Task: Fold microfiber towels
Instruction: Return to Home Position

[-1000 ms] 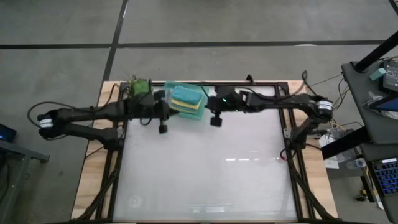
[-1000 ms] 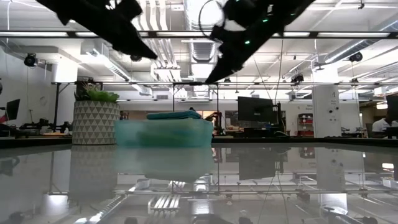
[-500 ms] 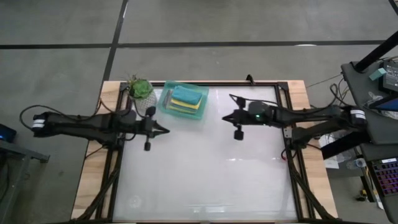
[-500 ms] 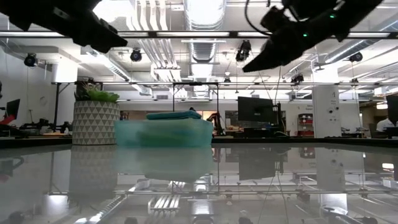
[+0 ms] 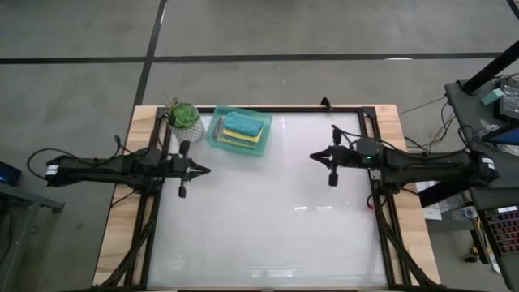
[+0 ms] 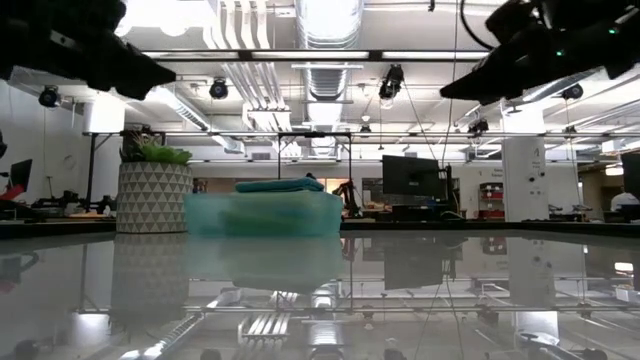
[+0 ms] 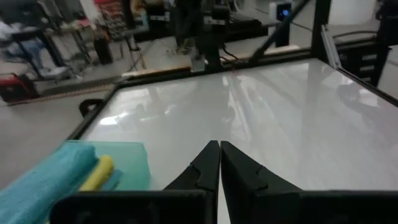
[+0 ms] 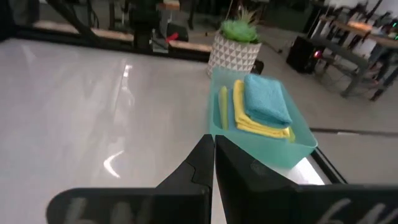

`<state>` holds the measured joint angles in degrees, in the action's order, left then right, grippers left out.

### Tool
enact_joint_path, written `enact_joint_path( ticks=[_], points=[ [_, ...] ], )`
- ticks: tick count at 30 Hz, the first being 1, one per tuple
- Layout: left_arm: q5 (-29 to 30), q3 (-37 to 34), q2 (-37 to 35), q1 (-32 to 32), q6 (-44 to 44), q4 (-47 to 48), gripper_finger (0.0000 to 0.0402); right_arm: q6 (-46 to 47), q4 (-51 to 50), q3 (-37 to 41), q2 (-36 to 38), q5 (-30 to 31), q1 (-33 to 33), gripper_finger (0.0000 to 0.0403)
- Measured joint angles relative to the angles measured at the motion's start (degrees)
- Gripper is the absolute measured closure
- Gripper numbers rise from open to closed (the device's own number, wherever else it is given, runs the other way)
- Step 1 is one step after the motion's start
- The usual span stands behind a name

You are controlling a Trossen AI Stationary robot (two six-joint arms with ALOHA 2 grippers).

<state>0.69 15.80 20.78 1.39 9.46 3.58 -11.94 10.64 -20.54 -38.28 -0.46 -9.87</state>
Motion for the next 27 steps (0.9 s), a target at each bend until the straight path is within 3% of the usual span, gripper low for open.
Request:
enact_joint_path(
  ticks=[13,24,27],
  points=[
    [1.7,-7.6,-19.5,0.0,-0.1,-0.3,0.0402,-0.1,0.0,11.8,22.2,-1.7,0.0,0.0394],
    [3.0,-11.9,-18.0,0.0,-3.2,-1.4,0.0402,0.4,-2.8,19.5,38.3,-1.8,0.0,0.0394],
    [2.4,-14.9,-19.1,0.0,-3.2,-4.1,0.0402,1.8,-3.2,19.8,38.0,-2.3,0.0,0.0394]
  ],
)
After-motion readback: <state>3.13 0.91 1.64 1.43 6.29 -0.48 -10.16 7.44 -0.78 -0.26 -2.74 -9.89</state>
